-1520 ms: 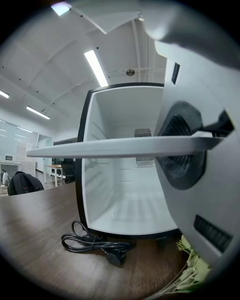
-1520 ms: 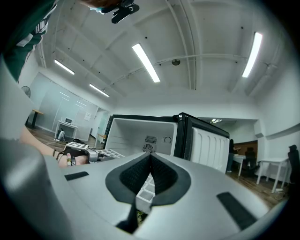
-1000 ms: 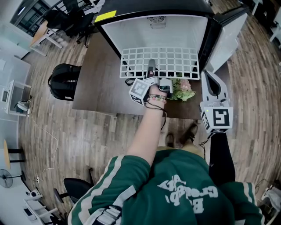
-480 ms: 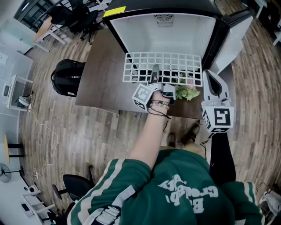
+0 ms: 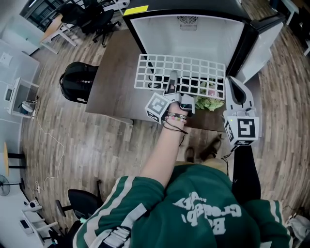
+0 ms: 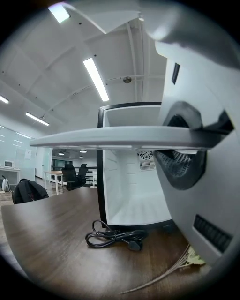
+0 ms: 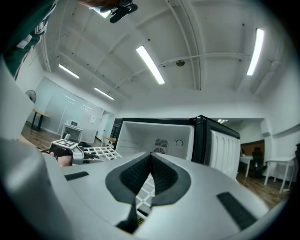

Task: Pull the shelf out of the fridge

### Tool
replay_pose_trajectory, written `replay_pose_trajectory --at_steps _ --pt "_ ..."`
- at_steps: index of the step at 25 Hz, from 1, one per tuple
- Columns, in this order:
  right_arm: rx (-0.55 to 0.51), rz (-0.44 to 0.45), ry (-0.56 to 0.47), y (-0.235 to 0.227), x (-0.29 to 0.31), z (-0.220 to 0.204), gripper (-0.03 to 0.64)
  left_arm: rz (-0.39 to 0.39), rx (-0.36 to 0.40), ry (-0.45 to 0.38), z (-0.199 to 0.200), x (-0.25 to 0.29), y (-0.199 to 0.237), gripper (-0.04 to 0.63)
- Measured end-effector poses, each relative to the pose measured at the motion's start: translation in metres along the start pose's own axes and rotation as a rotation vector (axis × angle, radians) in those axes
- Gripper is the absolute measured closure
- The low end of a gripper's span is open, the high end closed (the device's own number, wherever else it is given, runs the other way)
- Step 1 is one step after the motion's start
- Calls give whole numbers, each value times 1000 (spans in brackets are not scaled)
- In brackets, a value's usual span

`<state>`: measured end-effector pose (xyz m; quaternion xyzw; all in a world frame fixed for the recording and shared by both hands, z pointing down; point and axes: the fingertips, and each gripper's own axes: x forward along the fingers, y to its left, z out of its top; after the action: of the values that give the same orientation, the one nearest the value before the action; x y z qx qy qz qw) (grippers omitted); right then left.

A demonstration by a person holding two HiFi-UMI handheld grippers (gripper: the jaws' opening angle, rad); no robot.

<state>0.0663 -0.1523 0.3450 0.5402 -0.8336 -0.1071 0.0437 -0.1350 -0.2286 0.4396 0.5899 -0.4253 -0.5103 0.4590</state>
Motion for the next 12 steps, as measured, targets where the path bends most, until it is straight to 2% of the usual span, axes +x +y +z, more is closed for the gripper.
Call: replay_pose_trajectory --at_steps 12 --pt "12 20 -8 10 5 8 607 -93 240 23 17 -10 -57 558"
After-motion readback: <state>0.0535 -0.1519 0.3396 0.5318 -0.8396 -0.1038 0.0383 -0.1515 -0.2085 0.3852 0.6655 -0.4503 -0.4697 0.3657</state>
